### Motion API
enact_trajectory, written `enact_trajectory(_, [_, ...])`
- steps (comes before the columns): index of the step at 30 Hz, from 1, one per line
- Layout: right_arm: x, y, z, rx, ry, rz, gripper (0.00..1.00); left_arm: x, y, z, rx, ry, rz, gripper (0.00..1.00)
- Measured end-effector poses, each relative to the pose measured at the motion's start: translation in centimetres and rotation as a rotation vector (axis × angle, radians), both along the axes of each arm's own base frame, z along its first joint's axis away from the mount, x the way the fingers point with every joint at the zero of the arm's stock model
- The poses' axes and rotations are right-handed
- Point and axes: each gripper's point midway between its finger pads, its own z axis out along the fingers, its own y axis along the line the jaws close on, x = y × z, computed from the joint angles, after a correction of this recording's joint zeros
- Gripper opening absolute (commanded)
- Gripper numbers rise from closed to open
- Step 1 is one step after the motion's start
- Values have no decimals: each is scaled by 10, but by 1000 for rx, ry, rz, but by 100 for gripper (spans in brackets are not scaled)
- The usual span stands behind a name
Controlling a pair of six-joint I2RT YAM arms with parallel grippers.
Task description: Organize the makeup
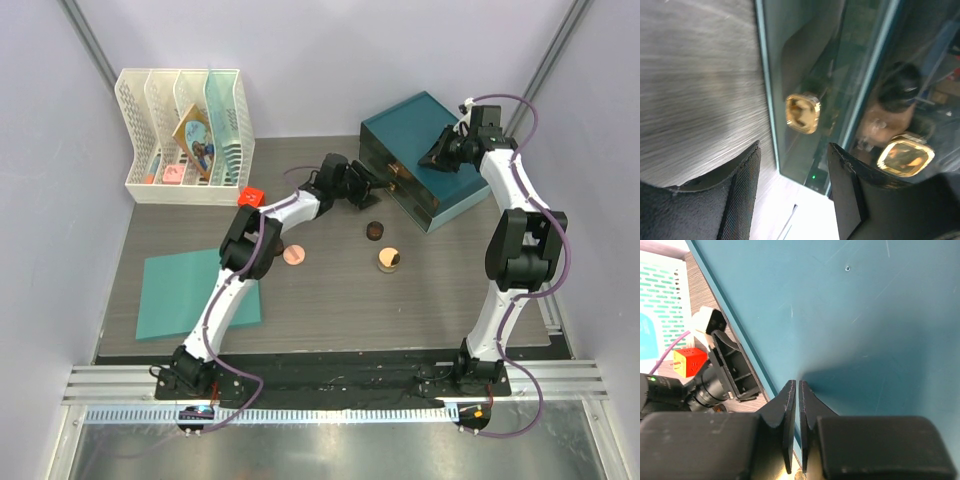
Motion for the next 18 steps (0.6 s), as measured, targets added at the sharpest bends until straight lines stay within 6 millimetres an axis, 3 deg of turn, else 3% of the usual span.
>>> enact_trajectory(7, [0, 0, 0, 0, 3, 0, 13, 8, -4, 16, -14, -27, 8, 56])
enact_trajectory(18, [0, 0, -1, 1, 5, 0, 13, 8, -5, 4, 67, -10, 39, 57])
